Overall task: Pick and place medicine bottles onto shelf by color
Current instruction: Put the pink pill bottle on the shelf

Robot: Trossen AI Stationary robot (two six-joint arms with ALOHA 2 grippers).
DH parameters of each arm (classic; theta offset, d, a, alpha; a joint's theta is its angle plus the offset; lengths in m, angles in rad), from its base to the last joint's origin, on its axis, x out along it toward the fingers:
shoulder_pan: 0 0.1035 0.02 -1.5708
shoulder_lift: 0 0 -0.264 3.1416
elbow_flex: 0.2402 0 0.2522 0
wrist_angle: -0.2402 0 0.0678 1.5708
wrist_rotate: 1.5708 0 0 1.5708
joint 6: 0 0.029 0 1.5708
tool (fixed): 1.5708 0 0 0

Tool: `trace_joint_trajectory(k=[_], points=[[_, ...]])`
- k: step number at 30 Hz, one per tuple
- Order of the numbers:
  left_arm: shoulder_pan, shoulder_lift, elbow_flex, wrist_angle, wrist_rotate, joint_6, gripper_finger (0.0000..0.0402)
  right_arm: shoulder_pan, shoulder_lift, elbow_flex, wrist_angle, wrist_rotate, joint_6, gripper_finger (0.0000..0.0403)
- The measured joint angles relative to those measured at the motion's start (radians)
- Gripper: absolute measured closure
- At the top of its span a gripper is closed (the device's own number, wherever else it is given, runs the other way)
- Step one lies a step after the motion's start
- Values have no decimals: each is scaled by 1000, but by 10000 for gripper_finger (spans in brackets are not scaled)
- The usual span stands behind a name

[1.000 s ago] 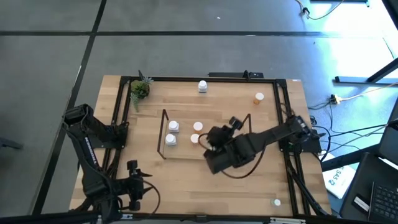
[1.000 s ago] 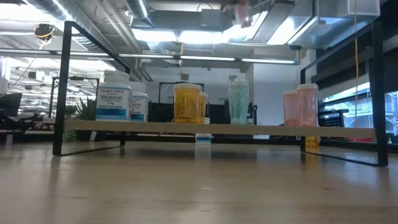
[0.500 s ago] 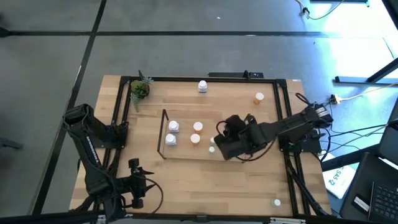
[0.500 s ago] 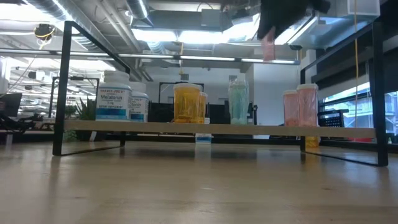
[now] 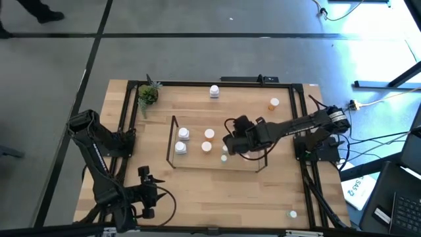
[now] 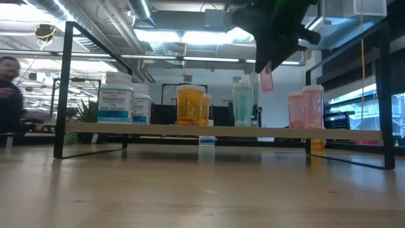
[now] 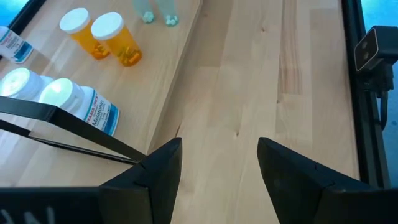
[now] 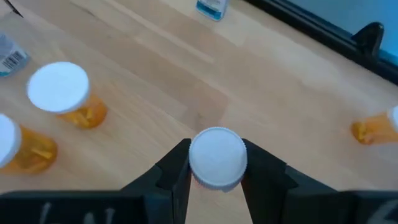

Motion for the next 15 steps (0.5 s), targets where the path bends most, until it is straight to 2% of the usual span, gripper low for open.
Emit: trace_joint_trajectory(k=[6,15], points=[[0,0,0,0,0,0,198,-42,0,0,28,-47,-171,281],[0,0,0,1,1,-1,198,-45,0,0,119,-110,-492,281]])
